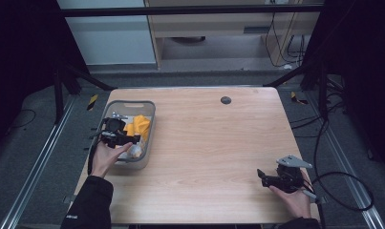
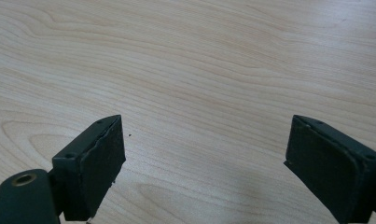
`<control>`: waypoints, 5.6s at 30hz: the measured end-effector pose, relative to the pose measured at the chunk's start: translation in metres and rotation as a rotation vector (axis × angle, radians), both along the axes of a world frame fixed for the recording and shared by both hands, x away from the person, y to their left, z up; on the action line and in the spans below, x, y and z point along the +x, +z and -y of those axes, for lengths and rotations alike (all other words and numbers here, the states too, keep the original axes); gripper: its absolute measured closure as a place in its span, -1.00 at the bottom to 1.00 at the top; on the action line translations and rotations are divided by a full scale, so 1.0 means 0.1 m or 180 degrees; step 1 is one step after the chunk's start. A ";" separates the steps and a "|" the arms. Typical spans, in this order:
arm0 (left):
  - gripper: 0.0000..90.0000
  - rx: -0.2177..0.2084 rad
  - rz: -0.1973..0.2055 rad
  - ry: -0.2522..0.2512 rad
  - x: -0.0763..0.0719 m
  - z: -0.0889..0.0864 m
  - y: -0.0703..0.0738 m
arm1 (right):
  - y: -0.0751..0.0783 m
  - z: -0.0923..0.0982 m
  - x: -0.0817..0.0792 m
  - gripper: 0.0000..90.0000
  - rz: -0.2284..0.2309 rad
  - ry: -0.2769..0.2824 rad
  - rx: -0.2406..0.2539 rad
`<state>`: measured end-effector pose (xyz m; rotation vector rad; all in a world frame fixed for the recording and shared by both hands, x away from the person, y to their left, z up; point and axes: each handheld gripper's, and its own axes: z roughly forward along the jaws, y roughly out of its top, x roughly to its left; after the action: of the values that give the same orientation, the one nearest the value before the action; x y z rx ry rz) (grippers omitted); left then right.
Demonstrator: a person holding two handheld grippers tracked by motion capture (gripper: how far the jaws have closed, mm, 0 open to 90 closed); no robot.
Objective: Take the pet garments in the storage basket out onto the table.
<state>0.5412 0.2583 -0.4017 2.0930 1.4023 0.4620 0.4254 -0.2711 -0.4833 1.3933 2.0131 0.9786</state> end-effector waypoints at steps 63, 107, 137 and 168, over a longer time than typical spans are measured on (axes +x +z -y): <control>0.84 0.0149 -0.0062 0.0054 -0.05 -0.13 0.30 | -0.02 -0.01 0.01 -0.75 -0.0042 0.0044 -0.0070; 0.85 0.0090 0.0369 -0.0386 -0.38 0.00 0.95 | 0.00 -0.01 -0.01 -0.75 0.0042 0.0028 -0.0056; 0.85 -0.0016 0.0544 -0.0967 -0.50 0.65 1.13 | 0.01 0.00 -0.01 -0.75 0.0119 0.0008 -0.0067; 0.85 0.0096 0.0358 -0.1489 -0.51 1.34 0.82 | 0.01 0.02 -0.01 -0.74 0.0138 -0.0005 -0.0091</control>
<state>0.4902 0.1243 -0.3198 2.2866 0.8075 0.3991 0.4240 -0.2732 -0.4824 1.3470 1.9864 0.9675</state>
